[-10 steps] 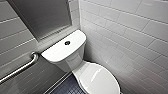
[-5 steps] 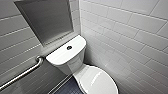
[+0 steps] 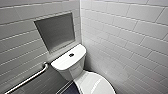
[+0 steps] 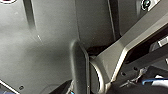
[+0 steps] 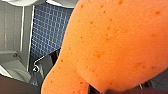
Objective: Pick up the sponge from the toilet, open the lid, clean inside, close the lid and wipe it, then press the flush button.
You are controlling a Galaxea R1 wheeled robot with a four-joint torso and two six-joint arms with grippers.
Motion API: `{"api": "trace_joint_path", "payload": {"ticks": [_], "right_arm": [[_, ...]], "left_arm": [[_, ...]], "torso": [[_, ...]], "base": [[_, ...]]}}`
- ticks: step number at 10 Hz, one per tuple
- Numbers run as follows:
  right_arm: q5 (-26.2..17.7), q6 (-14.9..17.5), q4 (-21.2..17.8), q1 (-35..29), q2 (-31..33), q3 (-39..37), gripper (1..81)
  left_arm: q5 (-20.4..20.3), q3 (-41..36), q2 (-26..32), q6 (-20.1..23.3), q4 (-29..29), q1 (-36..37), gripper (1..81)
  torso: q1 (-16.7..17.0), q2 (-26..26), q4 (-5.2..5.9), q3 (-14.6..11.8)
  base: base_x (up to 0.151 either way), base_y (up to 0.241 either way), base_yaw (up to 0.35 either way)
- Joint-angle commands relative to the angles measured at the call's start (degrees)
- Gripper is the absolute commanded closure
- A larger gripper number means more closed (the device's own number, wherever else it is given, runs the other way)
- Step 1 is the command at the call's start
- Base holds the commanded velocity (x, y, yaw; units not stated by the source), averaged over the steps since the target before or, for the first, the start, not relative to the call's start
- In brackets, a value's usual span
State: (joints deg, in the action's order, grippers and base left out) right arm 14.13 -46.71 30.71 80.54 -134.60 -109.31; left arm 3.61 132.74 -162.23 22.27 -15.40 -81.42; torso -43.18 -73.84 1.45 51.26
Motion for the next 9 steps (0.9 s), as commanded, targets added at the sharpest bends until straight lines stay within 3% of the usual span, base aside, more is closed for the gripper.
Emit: {"api": "trace_joint_path", "payload": {"ticks": [1,4,5,9], "right_arm": [[-1.65,0.22,0.93,1.60,-0.87,-3.95,81.1],[-1.64,0.31,2.07,2.57,-3.42,-6.95,81.1],[-1.56,0.31,2.16,3.18,-4.74,-8.45,81.1],[-1.56,0.31,3.39,5.38,-10.71,-15.38,81.1]], "left_arm": [[5.36,0.93,-0.81,0.23,0.10,0.16,1.0],[5.44,4.37,-2.75,0.32,0.98,0.16,1.0],[5.44,5.25,-3.19,0.32,1.07,0.16,1.0],[5.44,9.54,-5.73,0.31,1.07,0.16,1.0]], "torso": [[3.69,5.73,0.00,-5.27],[7.71,11.79,0.00,-10.90],[9.12,13.91,0.00,-7.54],[14.12,21.53,0.00,-9.68]], "base": [[0.000,0.000,0.000],[0.000,0.000,0.000],[0.000,0.000,0.000],[0.000,0.000,0.000]]}}
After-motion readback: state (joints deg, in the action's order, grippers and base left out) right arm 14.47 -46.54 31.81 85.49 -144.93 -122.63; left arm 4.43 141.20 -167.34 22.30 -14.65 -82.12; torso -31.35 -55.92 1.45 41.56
